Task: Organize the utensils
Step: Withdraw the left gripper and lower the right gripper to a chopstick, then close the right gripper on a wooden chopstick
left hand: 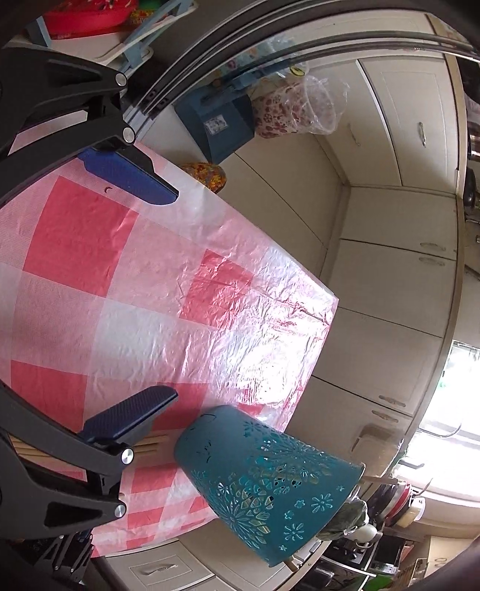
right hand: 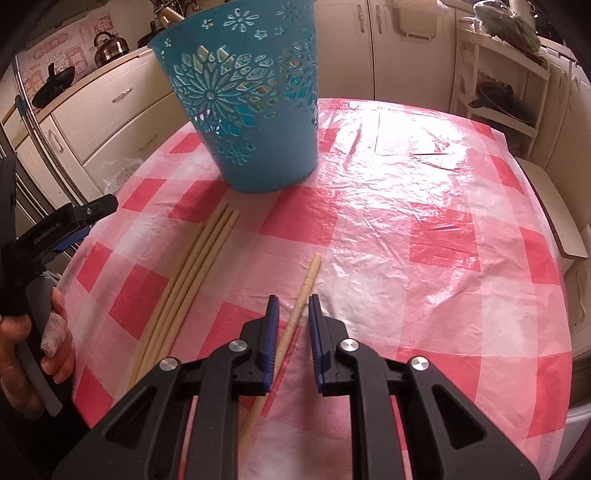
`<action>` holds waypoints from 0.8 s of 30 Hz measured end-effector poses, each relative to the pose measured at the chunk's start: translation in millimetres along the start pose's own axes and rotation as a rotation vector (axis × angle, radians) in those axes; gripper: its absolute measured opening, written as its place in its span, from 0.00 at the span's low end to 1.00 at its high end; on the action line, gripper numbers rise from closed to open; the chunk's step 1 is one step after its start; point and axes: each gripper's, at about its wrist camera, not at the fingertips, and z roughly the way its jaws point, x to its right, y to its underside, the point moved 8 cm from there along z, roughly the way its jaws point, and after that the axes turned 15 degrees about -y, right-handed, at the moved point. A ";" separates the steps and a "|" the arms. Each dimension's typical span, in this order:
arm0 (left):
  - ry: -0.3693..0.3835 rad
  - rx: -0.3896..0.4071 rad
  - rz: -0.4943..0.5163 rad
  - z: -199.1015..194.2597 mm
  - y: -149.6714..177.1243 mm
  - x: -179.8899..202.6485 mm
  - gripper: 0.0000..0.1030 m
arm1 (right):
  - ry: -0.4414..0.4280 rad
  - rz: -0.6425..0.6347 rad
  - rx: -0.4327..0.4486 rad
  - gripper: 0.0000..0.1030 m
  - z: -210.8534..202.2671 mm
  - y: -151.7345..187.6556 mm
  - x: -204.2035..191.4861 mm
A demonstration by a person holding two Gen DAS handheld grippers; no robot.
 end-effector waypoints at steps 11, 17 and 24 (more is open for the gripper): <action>-0.009 -0.002 0.014 1.2 -0.2 4.5 0.92 | 0.021 -0.078 -0.087 0.07 12.2 -2.1 -14.2; 0.001 -0.004 0.011 0.7 0.9 5.1 0.92 | 0.066 -0.110 -0.104 0.06 13.1 -0.3 -22.0; 0.004 -0.009 0.018 1.3 1.9 6.6 0.92 | 0.106 -0.127 -0.127 0.06 13.4 0.0 -25.0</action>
